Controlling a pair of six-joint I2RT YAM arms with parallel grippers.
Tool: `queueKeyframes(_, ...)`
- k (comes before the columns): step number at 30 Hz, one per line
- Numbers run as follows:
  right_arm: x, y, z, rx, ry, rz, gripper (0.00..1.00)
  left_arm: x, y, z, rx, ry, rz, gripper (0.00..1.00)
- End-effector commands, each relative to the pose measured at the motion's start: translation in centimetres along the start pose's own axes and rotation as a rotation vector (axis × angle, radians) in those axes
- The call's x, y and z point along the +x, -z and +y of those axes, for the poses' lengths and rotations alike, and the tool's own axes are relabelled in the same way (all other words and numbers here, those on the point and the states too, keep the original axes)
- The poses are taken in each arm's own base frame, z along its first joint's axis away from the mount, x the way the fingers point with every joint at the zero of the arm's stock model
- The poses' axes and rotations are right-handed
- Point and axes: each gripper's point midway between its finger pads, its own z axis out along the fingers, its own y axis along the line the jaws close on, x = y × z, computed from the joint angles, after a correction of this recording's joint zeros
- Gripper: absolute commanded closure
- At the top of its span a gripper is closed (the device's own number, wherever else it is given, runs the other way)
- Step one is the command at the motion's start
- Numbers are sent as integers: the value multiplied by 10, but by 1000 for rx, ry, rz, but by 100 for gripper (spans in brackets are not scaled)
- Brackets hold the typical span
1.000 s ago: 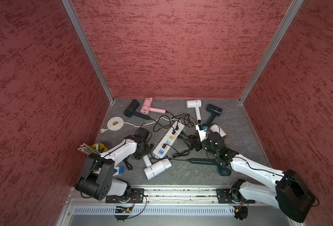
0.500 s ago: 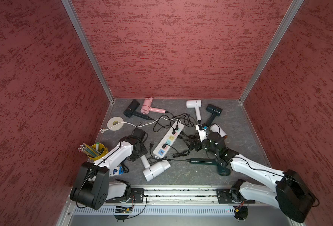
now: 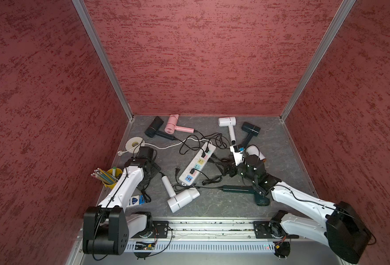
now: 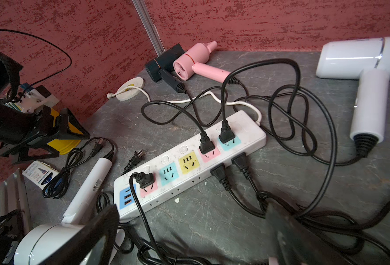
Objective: Charge the blow dryers
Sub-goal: Pick up the plug from the center of the board.
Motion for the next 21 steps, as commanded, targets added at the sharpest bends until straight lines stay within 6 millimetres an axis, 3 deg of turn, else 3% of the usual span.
queueKeyframes(1,-12,3,5,-18,20,-38,0,-5,-6,-3,45,31,21,0)
queueKeyframes(6,-11,2,6,-24,20,-32,0,2,-22,-10,73,16,72,4)
queueKeyframes(21,-9,0,4,-17,22,-28,5,12,-59,-16,0,-32,165,61)
